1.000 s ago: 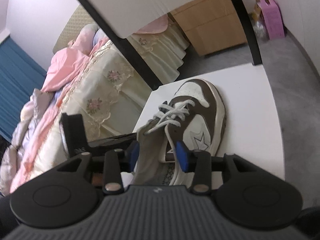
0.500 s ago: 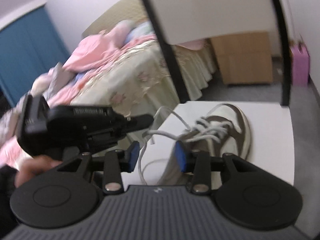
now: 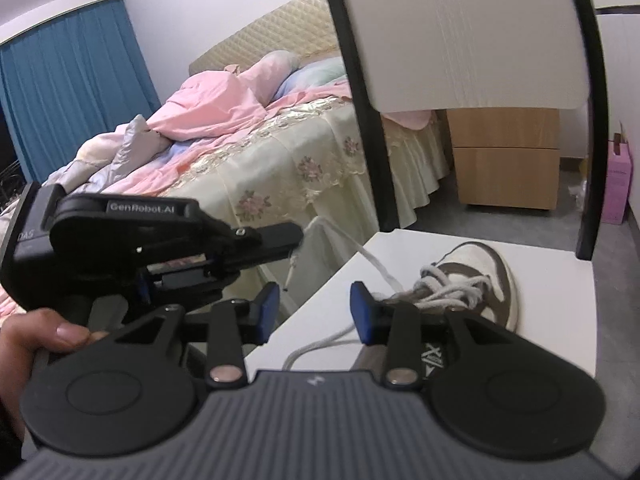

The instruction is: Lace up shoes with both hands

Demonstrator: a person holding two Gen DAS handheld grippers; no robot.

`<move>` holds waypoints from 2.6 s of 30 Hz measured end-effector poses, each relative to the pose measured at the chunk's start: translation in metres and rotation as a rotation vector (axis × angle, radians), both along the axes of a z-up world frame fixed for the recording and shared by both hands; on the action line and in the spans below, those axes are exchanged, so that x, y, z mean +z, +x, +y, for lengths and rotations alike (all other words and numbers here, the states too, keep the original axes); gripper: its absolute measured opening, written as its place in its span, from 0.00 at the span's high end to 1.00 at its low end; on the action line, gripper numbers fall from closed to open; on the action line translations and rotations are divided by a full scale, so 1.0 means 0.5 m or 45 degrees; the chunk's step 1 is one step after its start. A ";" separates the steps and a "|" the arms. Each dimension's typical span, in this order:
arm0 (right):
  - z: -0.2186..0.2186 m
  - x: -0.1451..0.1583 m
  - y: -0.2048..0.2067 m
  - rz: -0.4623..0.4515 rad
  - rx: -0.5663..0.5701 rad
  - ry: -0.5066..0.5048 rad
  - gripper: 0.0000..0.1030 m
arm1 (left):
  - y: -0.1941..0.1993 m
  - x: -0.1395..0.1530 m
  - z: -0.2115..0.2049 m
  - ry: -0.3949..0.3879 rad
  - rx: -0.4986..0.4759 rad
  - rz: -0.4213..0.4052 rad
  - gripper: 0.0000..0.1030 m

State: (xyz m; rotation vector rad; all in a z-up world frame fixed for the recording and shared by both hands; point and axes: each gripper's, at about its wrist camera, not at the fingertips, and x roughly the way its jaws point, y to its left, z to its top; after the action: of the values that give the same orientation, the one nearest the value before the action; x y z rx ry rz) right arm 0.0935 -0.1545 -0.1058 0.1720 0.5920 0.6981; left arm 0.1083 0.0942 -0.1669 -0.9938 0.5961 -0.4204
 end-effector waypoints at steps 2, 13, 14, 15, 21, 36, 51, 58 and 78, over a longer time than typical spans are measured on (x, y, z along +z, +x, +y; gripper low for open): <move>0.005 0.000 -0.002 -0.004 0.019 -0.003 0.66 | -0.001 -0.006 0.002 -0.037 -0.012 0.013 0.98; -0.002 0.010 -0.012 -0.070 -0.003 0.031 0.97 | -0.004 -0.013 0.003 -0.035 -0.018 0.031 0.97; -0.005 0.011 -0.010 -0.065 -0.002 0.044 0.97 | -0.004 -0.014 0.004 -0.034 -0.021 0.035 0.98; -0.008 0.011 -0.008 -0.056 -0.006 0.052 0.97 | -0.004 -0.014 0.004 -0.029 -0.022 0.033 0.97; -0.046 0.006 0.011 0.061 -0.055 0.173 0.97 | -0.004 0.012 -0.008 0.175 -0.049 -0.007 0.95; -0.174 -0.025 0.050 0.397 -0.179 0.502 0.97 | -0.052 0.111 -0.184 1.556 -0.585 -0.649 0.40; -0.219 -0.030 0.039 0.486 -0.145 0.602 0.97 | -0.106 0.082 -0.310 2.188 -1.058 -1.254 0.49; -0.217 -0.027 0.036 0.485 -0.122 0.599 0.97 | -0.115 0.072 -0.316 2.295 -1.114 -1.414 0.77; -0.248 -0.042 0.042 0.508 -0.296 0.665 0.94 | -0.047 0.124 -0.301 1.694 -0.716 -0.668 0.96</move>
State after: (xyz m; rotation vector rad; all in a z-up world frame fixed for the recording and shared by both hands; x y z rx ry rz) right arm 0.1144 -0.2786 -0.1267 0.8681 0.7451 0.5818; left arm 0.0846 -0.0564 -0.1050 0.5694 0.5086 -0.6071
